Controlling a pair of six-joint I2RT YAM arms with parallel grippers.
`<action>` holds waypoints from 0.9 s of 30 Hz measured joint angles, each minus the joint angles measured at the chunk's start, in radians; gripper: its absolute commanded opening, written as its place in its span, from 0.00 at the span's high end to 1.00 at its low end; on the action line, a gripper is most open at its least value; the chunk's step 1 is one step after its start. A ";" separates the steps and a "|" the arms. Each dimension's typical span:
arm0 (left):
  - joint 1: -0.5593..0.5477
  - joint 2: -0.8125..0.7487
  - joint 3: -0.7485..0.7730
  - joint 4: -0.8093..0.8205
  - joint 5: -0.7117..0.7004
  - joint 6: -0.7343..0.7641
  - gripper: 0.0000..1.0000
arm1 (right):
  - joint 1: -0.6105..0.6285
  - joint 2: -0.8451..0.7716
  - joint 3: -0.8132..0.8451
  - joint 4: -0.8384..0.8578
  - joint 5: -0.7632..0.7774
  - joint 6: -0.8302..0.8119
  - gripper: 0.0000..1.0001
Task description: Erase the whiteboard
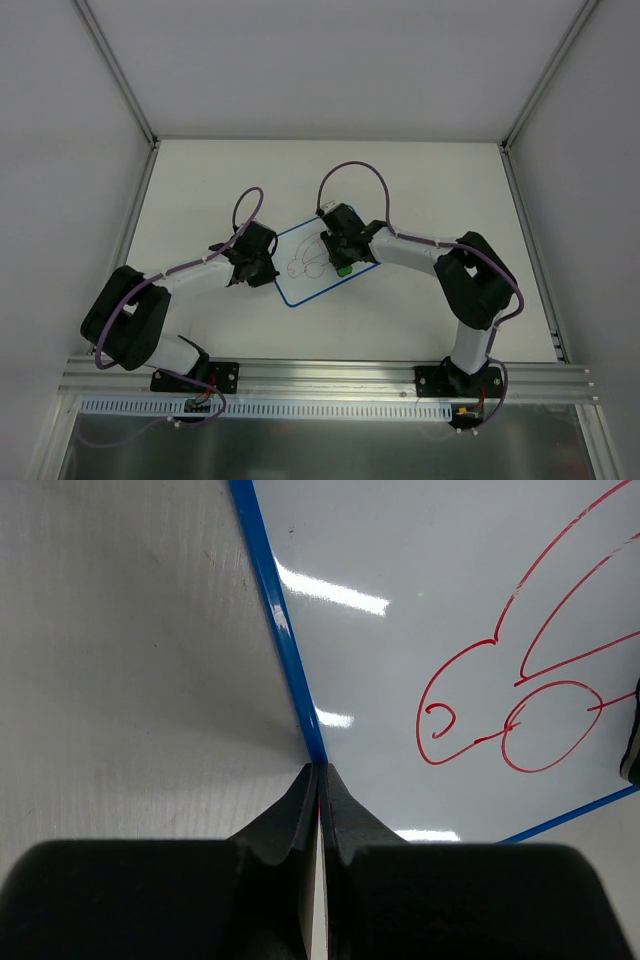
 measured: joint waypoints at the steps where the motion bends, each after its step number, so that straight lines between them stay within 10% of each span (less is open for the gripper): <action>1: 0.000 0.000 0.000 0.000 0.000 0.000 1.00 | 0.001 0.000 0.000 0.000 0.001 0.002 0.95; 18: 0.000 0.005 0.005 -0.004 0.005 0.000 1.00 | 0.136 0.134 0.166 0.002 -0.010 0.034 1.00; 27: -0.006 0.007 0.001 0.008 0.015 -0.001 1.00 | -0.169 0.085 0.112 -0.024 0.027 0.111 1.00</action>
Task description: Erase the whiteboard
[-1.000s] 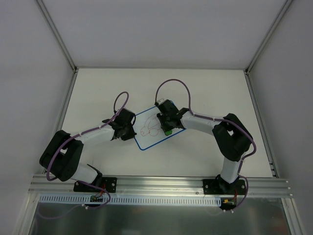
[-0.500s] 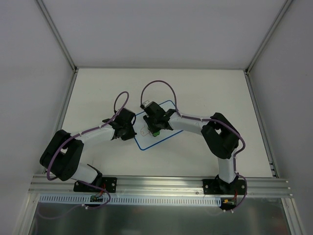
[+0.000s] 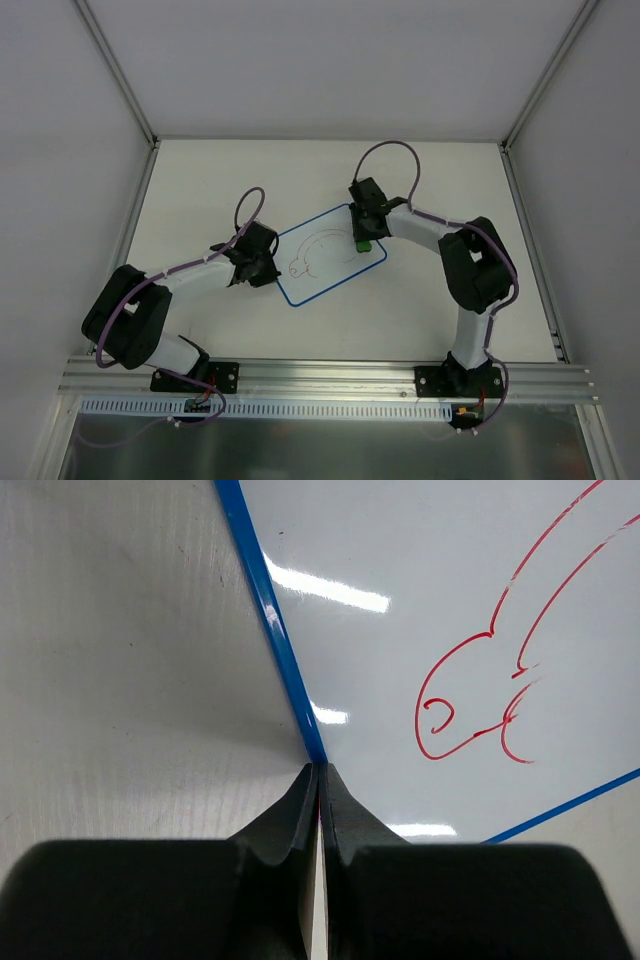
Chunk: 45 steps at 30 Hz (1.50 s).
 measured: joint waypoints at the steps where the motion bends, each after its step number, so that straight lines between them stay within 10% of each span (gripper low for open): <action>1: 0.000 0.000 0.000 0.002 0.001 0.000 1.00 | -0.035 -0.004 -0.003 -0.010 0.015 0.005 1.00; 19: 0.000 0.000 -0.003 0.006 0.008 0.000 1.00 | 0.236 0.017 0.027 -0.044 0.014 0.037 1.00; 34: 0.000 -0.008 -0.016 0.021 0.031 -0.001 1.00 | -0.047 -0.129 -0.176 0.028 0.034 0.147 1.00; 45: -0.001 -0.021 -0.026 0.020 0.038 -0.001 1.00 | 0.147 0.036 0.046 -0.028 0.055 0.126 1.00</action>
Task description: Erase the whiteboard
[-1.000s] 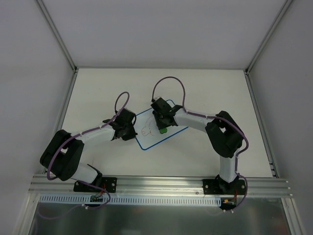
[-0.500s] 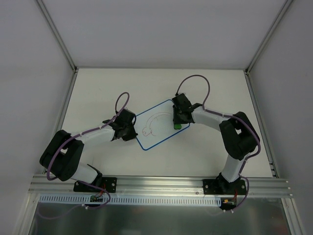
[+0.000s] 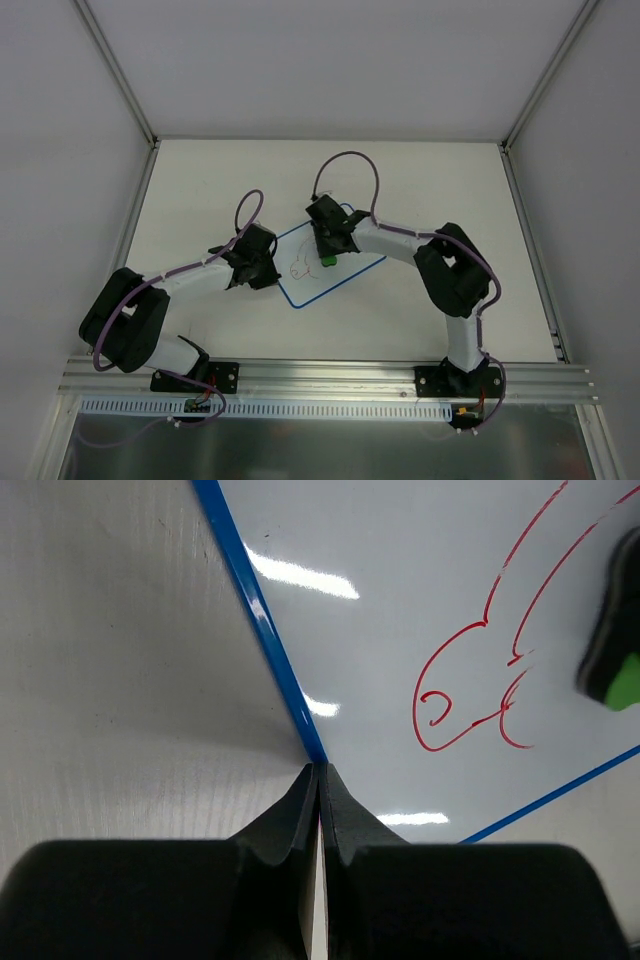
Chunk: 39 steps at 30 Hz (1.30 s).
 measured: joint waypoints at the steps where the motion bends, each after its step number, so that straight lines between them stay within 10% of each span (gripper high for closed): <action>1: 0.000 0.000 0.000 -0.001 0.000 0.000 1.00 | 0.027 0.021 0.027 -0.002 -0.008 0.000 1.00; 10: -0.006 -0.006 -0.002 -0.009 -0.001 0.000 1.00 | 0.203 0.090 0.120 -0.003 -0.074 -0.018 1.00; 24: -0.006 -0.019 -0.016 0.003 0.000 -0.004 1.00 | 0.017 -0.089 -0.126 0.021 0.008 0.033 1.00; 39: -0.006 -0.035 -0.031 0.003 0.002 -0.005 1.00 | 0.235 0.039 0.054 -0.024 -0.027 -0.041 1.00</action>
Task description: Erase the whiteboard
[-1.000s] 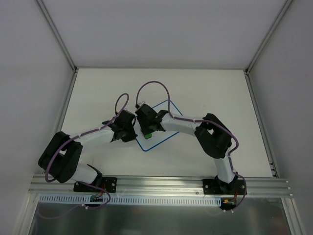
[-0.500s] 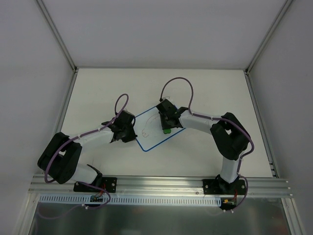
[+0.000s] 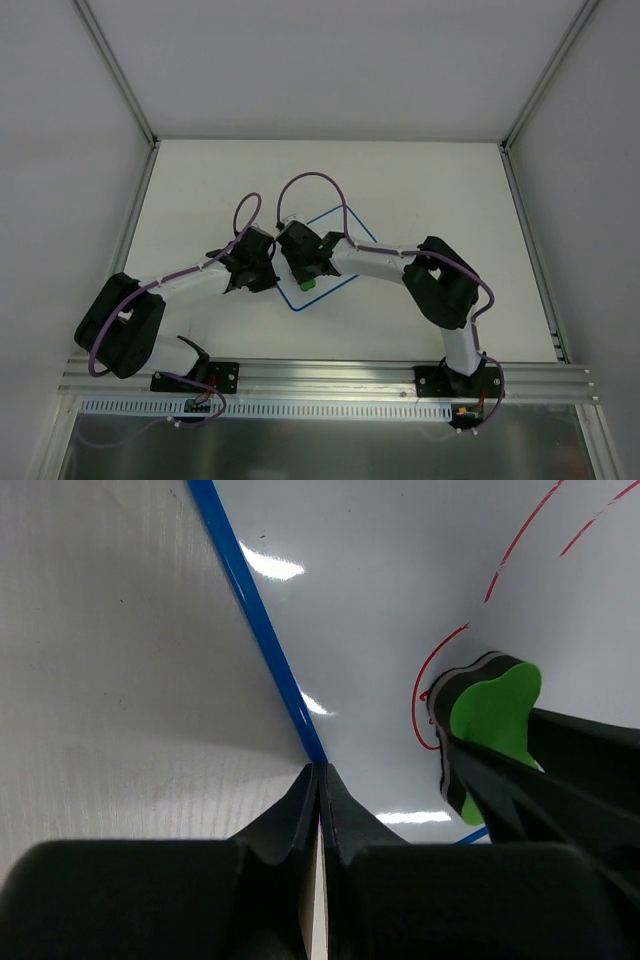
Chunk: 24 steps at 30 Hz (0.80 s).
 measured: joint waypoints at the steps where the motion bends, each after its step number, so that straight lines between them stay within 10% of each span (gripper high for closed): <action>1: 0.000 0.000 0.000 0.000 0.001 0.000 1.00 | 0.008 0.004 0.005 0.000 -0.005 -0.003 1.00; 24: 0.000 -0.014 -0.026 0.031 0.034 -0.002 1.00 | -0.406 0.069 0.147 -0.195 0.096 -0.026 1.00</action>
